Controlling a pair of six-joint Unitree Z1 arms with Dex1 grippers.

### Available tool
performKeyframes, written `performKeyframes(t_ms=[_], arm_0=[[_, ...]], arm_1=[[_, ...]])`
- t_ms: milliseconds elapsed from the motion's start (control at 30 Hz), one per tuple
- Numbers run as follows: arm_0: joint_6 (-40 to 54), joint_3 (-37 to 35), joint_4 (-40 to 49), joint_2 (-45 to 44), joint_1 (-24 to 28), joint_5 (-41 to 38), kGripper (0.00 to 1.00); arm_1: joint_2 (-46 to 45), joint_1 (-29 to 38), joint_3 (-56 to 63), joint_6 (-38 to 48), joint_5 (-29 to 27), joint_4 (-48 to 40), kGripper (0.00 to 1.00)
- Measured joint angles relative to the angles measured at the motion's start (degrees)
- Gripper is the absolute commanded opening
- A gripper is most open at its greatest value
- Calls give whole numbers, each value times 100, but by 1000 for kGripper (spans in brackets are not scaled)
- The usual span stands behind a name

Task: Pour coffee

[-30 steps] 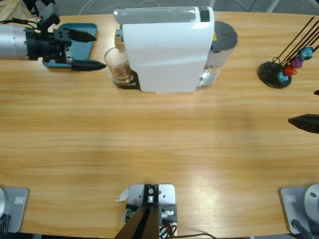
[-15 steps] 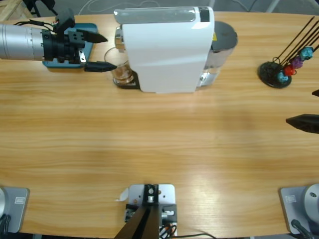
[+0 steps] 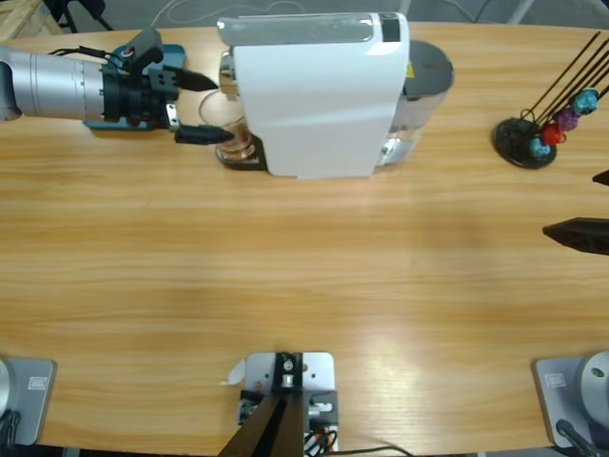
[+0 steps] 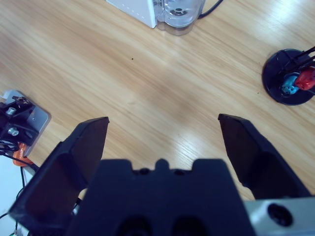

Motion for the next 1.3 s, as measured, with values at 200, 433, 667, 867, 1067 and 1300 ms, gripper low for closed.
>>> performKeyframes(t_ms=[200, 433, 667, 867, 1067, 1300], arm_0=[[-101, -223, -105, 276, -80, -109, 918], [-135, -223, -109, 297, -103, -177, 392], [-174, -202, -193, 300, 85, -548, 233], [-187, -202, -210, 300, 119, -568, 0], [-251, -200, -212, 300, 115, -342, 0], [-246, -114, -275, 291, 112, -154, 0]], arm_1=[[19, 0, -6, -1, 0, 11, 1000], [68, 0, -32, -7, 0, 19, 1000], [68, 0, -60, -7, 0, 19, 1000], [68, 0, -61, -7, 0, 19, 1000], [68, 0, -61, -7, 0, 19, 1000], [68, 0, -62, -7, 0, 19, 1000]])
